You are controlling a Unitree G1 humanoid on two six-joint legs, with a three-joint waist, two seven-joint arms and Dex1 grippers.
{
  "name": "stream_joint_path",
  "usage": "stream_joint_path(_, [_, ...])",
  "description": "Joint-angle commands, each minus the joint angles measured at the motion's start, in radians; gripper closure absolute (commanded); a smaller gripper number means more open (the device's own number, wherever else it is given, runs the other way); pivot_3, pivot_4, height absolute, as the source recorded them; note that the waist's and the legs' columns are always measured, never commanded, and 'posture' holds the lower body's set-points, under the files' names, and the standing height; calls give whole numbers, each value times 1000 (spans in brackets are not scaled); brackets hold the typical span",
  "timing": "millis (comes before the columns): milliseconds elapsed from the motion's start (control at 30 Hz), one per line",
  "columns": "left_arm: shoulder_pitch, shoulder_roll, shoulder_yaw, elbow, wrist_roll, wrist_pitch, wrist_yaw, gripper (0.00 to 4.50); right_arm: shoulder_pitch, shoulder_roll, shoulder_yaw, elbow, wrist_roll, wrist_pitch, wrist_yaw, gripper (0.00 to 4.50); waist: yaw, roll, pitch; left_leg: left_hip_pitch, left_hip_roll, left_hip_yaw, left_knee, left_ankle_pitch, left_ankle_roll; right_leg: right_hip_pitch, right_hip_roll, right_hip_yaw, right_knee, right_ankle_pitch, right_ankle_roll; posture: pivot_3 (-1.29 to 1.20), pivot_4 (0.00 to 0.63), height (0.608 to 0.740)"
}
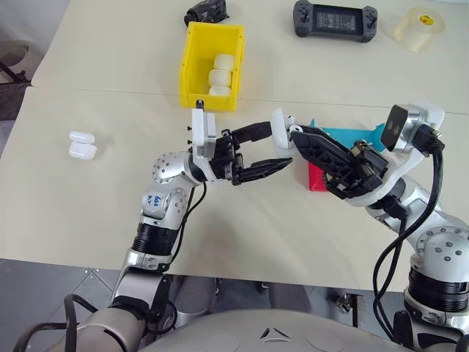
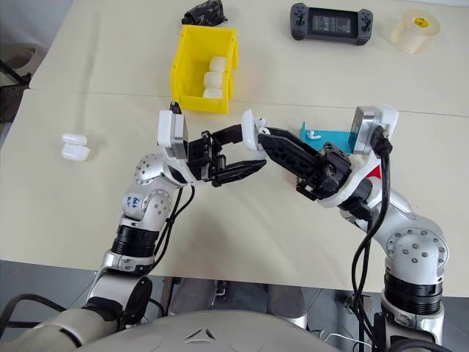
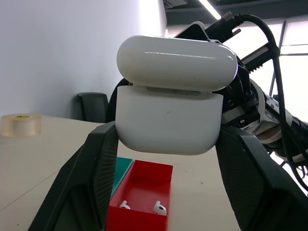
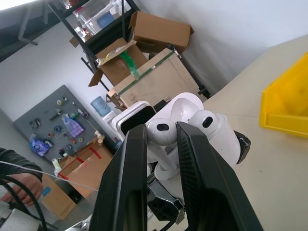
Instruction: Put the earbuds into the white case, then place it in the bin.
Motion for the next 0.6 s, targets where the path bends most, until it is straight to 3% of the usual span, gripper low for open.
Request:
stream_joint_path(33, [-40, -29, 24, -44, -41, -18, 18, 1780, 19, -18, 44, -8, 14, 42, -4, 3638, 0, 0, 0, 0, 0, 0, 0, 0, 0, 0, 0, 0, 0, 0, 0, 0, 150, 740])
stream_joint_path(400, [-39, -31, 27, -45, -35, -10, -3, 1780, 10, -25, 35, -7, -14, 12, 30, 72, 1, 0, 0, 0, 0, 0, 0, 0, 0, 0, 0, 0, -1, 0, 0, 0, 150, 740])
stream_joint_path(600, [-20, -9, 35, -54, -39, -3, -11, 1780, 35, -63, -18, 9, -30, 4, 54, 26, 1, 0, 0, 0, 0, 0, 0, 0, 0, 0, 0, 0, -1, 0, 0, 0, 150, 740])
